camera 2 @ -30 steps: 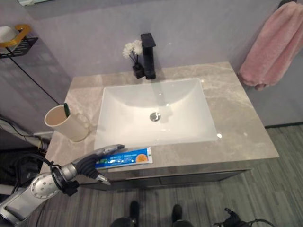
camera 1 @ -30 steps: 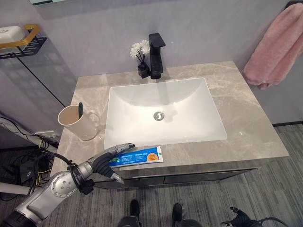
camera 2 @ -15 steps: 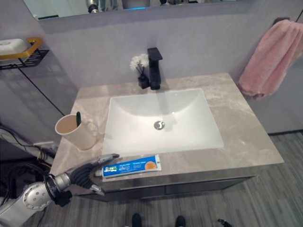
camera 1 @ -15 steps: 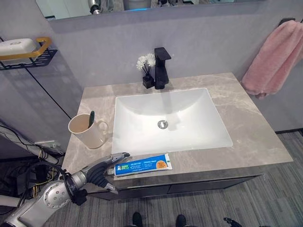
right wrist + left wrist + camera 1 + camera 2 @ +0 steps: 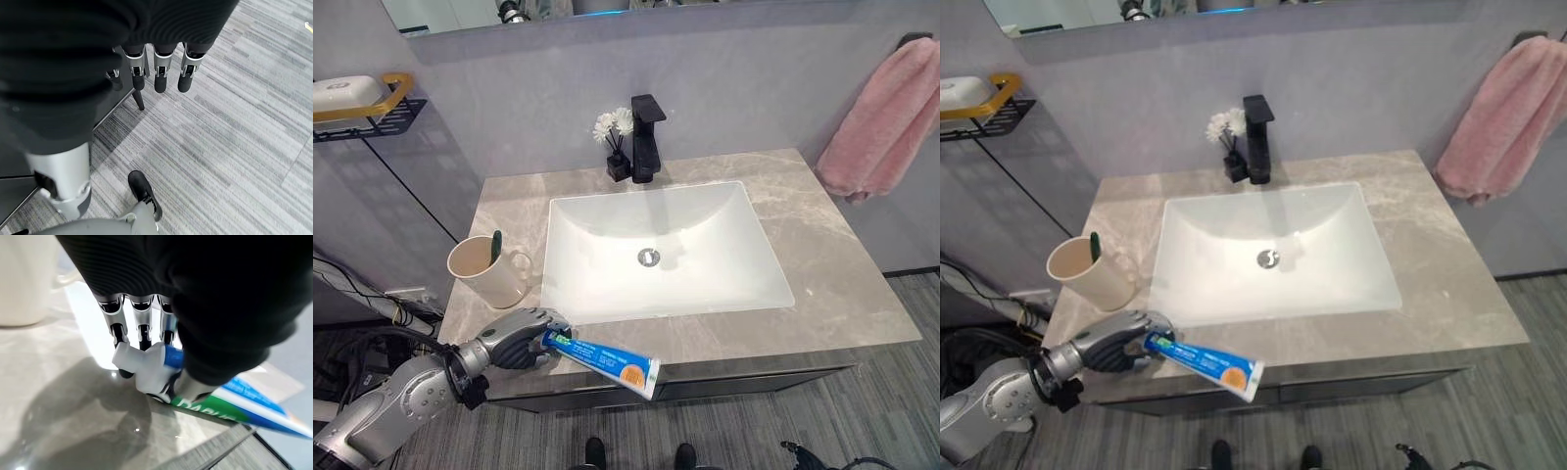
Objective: Put brush and paste in cup on sink, flatten towel.
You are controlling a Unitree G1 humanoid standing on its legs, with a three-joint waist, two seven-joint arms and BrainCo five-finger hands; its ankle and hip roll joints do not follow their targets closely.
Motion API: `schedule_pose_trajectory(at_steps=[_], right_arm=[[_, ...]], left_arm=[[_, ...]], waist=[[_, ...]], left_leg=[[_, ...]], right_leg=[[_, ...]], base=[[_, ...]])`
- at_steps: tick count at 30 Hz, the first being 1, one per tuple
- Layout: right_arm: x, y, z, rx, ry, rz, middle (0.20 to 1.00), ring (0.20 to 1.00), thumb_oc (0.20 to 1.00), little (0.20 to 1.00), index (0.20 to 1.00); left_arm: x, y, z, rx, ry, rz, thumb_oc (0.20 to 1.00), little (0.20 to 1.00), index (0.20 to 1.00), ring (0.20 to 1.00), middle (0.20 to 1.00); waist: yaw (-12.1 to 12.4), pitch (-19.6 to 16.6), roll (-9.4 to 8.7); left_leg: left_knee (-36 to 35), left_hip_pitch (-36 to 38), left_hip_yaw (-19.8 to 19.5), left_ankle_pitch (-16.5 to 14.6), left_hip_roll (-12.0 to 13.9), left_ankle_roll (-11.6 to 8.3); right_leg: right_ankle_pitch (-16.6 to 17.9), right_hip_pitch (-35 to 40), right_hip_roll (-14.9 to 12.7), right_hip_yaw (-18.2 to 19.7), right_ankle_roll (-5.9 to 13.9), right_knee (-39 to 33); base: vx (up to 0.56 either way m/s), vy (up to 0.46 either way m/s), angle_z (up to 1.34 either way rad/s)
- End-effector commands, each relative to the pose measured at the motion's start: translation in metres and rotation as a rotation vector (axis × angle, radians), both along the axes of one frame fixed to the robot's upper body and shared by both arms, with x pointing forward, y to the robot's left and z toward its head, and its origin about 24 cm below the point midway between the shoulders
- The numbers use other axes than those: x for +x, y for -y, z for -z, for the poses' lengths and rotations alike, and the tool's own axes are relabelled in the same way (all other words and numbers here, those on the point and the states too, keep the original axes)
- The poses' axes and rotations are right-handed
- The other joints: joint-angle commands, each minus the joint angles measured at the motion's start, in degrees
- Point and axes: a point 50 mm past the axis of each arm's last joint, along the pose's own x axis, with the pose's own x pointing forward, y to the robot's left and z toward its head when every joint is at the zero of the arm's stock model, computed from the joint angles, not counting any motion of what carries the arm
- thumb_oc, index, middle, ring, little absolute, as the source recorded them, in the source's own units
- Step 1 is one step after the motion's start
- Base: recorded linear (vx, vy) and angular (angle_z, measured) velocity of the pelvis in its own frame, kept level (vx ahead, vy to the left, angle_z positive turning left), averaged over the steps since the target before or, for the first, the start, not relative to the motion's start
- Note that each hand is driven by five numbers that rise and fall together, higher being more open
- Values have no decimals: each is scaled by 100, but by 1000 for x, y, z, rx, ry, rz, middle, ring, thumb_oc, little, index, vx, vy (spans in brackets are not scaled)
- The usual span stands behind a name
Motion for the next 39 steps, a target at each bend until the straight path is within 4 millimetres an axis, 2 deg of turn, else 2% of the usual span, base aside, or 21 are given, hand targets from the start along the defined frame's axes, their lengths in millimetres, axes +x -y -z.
schedule_pose_trajectory(at_steps=[1,5,10,12,14,18,21,24,25,29,31,34,35,36,37,38,39], right_arm=[[10,8,-5,-48,38,-14,1000,1000,1000,1000,1000],[7,14,-5,-53,77,125,1000,1000,1000,1000,1000],[8,28,-10,-23,227,474,1000,1000,1000,1000,1000],[13,32,-15,6,304,585,1000,1000,1000,1000,1000],[26,38,-24,25,420,670,1000,1000,1000,1000,1000],[51,45,-46,55,619,700,1000,1000,1000,1000,1000],[74,53,-76,53,799,642,1000,1000,1000,1000,1000],[88,60,-107,28,963,614,1000,1000,1000,1000,1000],[87,60,-107,25,963,614,1000,1000,1000,1000,1000],[103,65,-159,-60,1220,530,1000,1000,1000,1000,1000],[112,65,-193,-169,1327,394,1000,1000,1000,1000,1000],[128,45,-235,-112,1545,307,1000,1000,1000,1000,1000],[129,42,-237,-90,1560,309,1000,1000,1000,1000,1000],[140,27,-252,16,1637,266,1000,1000,1000,1000,1000],[140,27,-252,17,1637,266,1000,1000,1000,1000,1000],[150,7,-265,107,1676,168,1000,1000,1000,1000,1000],[153,1,-270,110,1677,116,1000,1000,1000,1000,1000]], left_arm=[[-22,8,24,96,-87,118,200,200,200,200,200],[-16,9,23,69,-20,97,200,200,200,200,200],[3,12,14,22,124,62,200,200,200,200,200],[12,12,7,6,204,38,200,200,200,200,200],[21,9,-4,-8,309,-1,200,200,200,200,200],[33,0,-35,-49,526,-76,200,200,200,200,200],[38,-3,-59,-74,680,-107,200,200,200,200,200],[40,-5,-76,-90,790,-130,200,200,200,200,200],[40,-5,-76,-91,792,-130,200,200,200,200,200],[44,-10,-98,-121,971,-195,200,200,200,200,200],[43,-14,-107,-113,1043,-223,200,200,200,200,200],[43,-12,-121,-150,1139,-248,200,200,200,200,200],[44,-12,-123,-154,1145,-254,200,200,200,200,200],[44,-9,-128,-175,1172,-252,200,200,200,200,200],[44,-9,-128,-175,1172,-251,200,200,200,200,200],[46,-6,-134,-182,1200,-251,200,200,200,200,200],[47,-6,-138,-172,1214,-249,200,200,200,200,200]], waist=[[-42,-128,-343],[-89,-205,-364],[-191,-365,-375],[-207,-452,-362],[-246,-523,-348],[-312,-600,-373],[-404,-636,-388],[-453,-693,-399],[-445,-683,-391],[-518,-789,-415],[-533,-806,-438],[-544,-875,-441],[-545,-866,-441],[-528,-871,-450],[-528,-871,-451],[-507,-882,-462],[-496,-900,-470]], left_leg=[[12,37,38,-40,47,-120],[12,-5,58,1,62,-151],[12,-40,109,-11,59,-192],[12,-43,144,-27,64,-211],[12,-9,218,-49,83,-222],[12,147,294,-96,100,-200],[12,261,303,-164,77,-162],[12,342,323,-218,58,-130],[12,351,325,-221,56,-128],[12,430,336,-272,47,-79],[12,441,327,-278,44,-64],[12,447,306,-293,30,-30],[12,445,300,-297,26,-24],[12,450,297,-294,22,-16],[12,450,297,-299,21,-16],[12,462,317,-275,15,-1],[12,471,305,-301,10,-2]], right_leg=[[163,-259,-34,386,166,8],[243,-290,-53,391,187,10],[399,-385,-154,429,274,4],[439,-420,-197,470,315,4],[462,-446,-237,544,351,4],[469,-331,-263,632,354,4],[454,-218,-292,677,356,11],[421,-147,-309,689,357,20],[417,-141,-310,691,359,23],[374,-84,-330,704,368,68],[348,-80,-337,711,365,106],[327,-65,-366,701,365,136],[326,-69,-371,698,367,142],[322,-75,-378,701,365,157],[319,-74,-379,700,366,157],[339,-76,-386,699,363,179],[317,-64,-388,712,370,168]], base=[[0,0,0],[-48,0,0],[-65,34,-1],[-39,49,-1],[-26,53,-5],[23,33,-18],[20,43,-6],[14,31,-14],[9,22,-17],[1,5,-3],[0,0,0],[0,0,0],[0,0,0],[0,0,0],[-46,7,0],[0,0,0],[0,0,0]])
